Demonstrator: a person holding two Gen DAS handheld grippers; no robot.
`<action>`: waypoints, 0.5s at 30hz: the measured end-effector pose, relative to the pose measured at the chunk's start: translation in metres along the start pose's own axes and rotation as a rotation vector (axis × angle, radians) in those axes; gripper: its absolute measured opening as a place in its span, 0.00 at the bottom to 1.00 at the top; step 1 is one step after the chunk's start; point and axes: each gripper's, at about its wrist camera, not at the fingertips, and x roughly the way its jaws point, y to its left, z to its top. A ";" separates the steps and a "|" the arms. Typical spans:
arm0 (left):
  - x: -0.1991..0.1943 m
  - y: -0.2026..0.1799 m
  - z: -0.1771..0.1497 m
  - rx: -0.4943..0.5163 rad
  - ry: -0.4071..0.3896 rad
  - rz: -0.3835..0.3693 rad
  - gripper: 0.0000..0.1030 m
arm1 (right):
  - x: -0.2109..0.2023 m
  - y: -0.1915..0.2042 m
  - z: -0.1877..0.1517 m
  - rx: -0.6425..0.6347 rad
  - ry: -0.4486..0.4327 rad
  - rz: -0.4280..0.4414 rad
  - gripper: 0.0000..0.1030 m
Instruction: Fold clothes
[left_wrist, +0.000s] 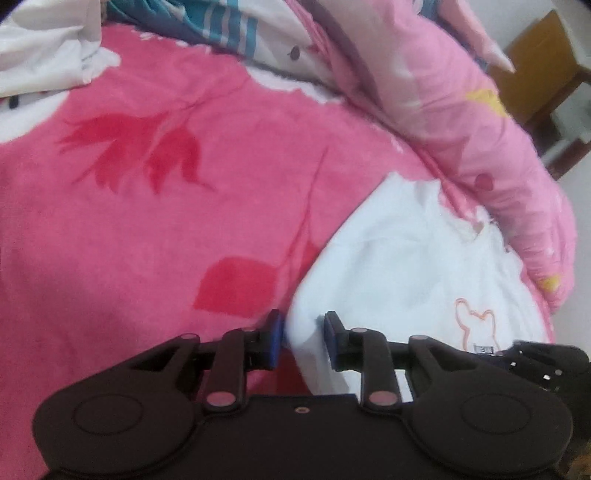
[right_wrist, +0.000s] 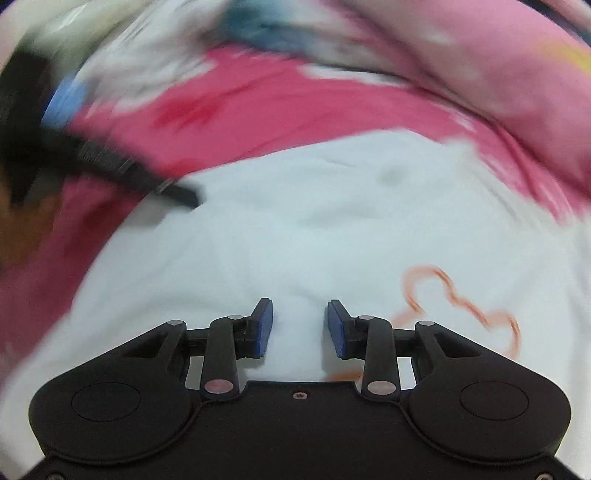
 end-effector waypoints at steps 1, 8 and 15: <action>-0.009 -0.001 0.000 0.002 -0.001 0.008 0.23 | -0.016 -0.003 -0.002 0.045 -0.026 0.009 0.32; -0.084 -0.016 -0.024 0.032 0.040 -0.012 0.28 | -0.109 0.046 -0.050 0.099 0.012 0.157 0.34; -0.102 -0.053 -0.120 0.080 0.386 -0.181 0.29 | -0.093 0.143 -0.138 0.036 0.233 0.155 0.36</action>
